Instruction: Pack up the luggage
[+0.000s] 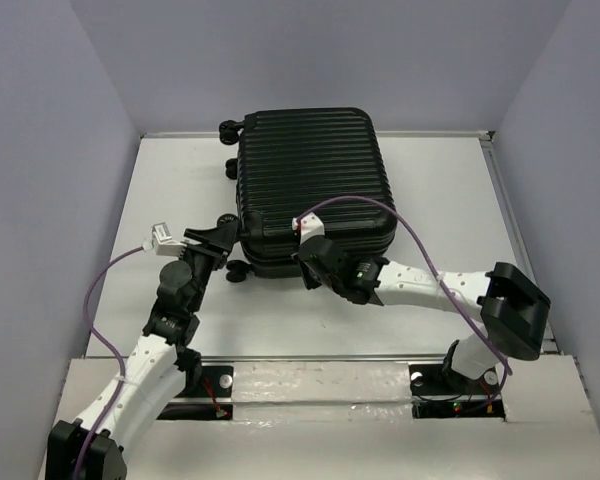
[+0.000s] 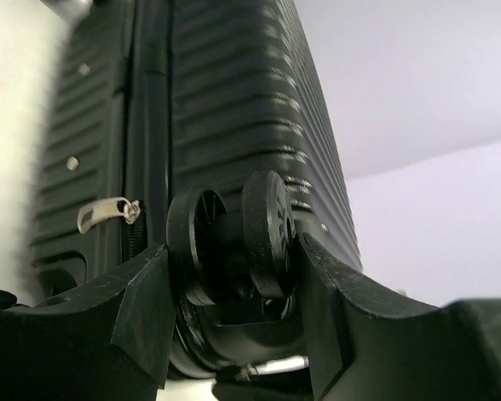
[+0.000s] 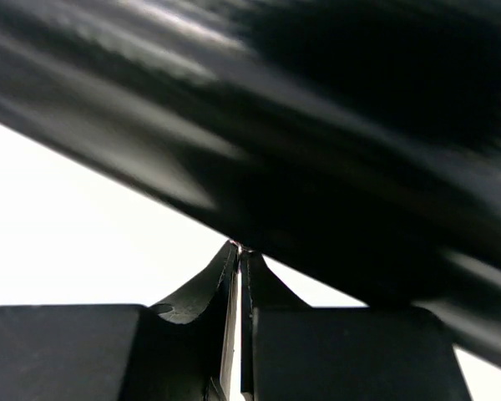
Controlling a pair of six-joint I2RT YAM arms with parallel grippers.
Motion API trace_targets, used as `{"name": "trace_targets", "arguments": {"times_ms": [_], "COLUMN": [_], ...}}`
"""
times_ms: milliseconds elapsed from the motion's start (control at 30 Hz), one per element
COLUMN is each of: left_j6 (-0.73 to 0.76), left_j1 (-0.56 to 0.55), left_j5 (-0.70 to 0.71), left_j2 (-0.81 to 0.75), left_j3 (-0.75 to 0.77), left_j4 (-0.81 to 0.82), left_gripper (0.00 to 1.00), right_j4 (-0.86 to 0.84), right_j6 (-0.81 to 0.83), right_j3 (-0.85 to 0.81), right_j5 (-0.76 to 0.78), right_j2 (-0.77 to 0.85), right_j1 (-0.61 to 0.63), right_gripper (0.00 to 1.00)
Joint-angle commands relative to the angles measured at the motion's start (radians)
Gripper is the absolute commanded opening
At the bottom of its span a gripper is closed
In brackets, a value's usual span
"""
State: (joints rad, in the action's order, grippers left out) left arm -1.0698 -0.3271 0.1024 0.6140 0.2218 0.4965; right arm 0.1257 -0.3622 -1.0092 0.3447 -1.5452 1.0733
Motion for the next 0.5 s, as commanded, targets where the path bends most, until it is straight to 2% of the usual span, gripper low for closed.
{"name": "trace_targets", "arguments": {"times_ms": [0,133,167,267,333,367,467], "left_j6": [0.094,0.08,0.08,0.093,0.087,0.087,0.088], "left_j1": [-0.099,-0.173,-0.209,-0.251,-0.273,-0.276,-0.3], "left_j5": [-0.199,-0.181,-0.172,-0.164,-0.182,-0.206,-0.262], "left_j2": [-0.023,-0.007,0.007,0.024,0.035,0.046,0.073], "left_j3": [-0.053,-0.027,-0.016,0.011,0.016,0.017,0.042], "left_j4": [-0.081,-0.058,-0.055,-0.061,-0.059,-0.052,-0.042], "left_gripper": [0.06,0.06,0.06,0.06,0.06,0.06,0.06], "right_j4": [-0.297,-0.479,-0.494,-0.521,-0.623,-0.645,-0.675], "right_j6": [0.013,-0.058,-0.057,-0.053,-0.072,-0.07,-0.058], "right_j3": [-0.138,-0.056,-0.054,-0.011,0.075,0.155,0.252], "right_j5": [-0.206,-0.335,-0.31,-0.225,-0.204,-0.167,-0.124], "right_j2": [-0.039,-0.142,-0.17,-0.214,-0.173,-0.111,0.004], "right_j1": [-0.044,0.034,0.089,0.12,0.12,0.12,0.09], "right_gripper": [0.07,0.07,0.07,0.07,0.07,0.07,0.07]}}
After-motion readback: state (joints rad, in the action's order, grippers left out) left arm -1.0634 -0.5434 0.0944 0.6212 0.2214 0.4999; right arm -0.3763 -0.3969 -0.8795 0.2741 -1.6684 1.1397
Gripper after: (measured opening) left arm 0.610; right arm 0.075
